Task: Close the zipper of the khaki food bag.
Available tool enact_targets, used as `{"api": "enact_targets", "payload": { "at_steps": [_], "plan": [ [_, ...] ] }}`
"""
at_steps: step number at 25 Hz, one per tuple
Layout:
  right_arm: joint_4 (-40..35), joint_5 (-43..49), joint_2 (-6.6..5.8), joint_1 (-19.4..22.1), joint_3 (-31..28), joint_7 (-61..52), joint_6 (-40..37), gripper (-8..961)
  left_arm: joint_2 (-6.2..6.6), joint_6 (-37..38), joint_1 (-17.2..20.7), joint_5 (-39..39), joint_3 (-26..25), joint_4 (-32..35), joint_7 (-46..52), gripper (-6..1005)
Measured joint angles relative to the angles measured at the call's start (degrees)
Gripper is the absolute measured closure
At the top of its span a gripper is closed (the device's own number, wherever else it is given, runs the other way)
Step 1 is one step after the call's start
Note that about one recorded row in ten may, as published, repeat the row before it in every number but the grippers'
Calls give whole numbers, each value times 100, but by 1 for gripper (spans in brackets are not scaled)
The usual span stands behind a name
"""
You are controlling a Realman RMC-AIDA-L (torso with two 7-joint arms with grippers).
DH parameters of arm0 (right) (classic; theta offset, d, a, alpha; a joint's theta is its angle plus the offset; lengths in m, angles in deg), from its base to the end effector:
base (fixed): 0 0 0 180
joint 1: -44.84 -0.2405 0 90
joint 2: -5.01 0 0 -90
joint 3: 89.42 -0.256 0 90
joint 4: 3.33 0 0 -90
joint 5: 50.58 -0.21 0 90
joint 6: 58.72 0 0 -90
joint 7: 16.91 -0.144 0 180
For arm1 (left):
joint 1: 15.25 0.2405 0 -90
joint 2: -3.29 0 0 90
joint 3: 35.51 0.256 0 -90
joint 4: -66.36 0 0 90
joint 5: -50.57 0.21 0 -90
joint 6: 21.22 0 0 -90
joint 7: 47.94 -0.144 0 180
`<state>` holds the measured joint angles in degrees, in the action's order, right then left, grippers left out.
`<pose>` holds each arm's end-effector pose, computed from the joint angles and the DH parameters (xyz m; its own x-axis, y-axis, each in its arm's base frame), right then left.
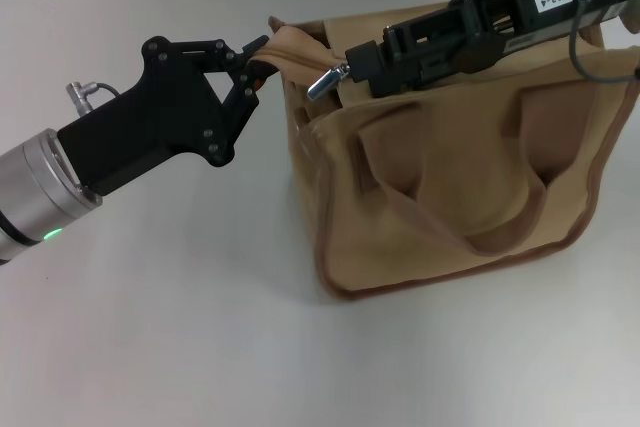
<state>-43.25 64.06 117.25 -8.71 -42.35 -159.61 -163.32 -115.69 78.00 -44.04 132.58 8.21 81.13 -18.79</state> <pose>0.1151 0.3835 0.0354 0.5215 -0.8429 -0.1326 -0.7613 -0.5298 0.3738 -0.2389 0.3000 -0.0116 0.6031 -0.3219 0.7298 0.1884 -0.8316 -0.5224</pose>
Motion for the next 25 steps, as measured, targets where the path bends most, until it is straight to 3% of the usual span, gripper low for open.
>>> {"api": "enact_targets", "payload": {
  "at_steps": [25],
  "plan": [
    [116, -10, 84, -24, 117, -82, 239, 174, -11, 228, -475, 1, 21, 103, 407, 970]
  ]
}}
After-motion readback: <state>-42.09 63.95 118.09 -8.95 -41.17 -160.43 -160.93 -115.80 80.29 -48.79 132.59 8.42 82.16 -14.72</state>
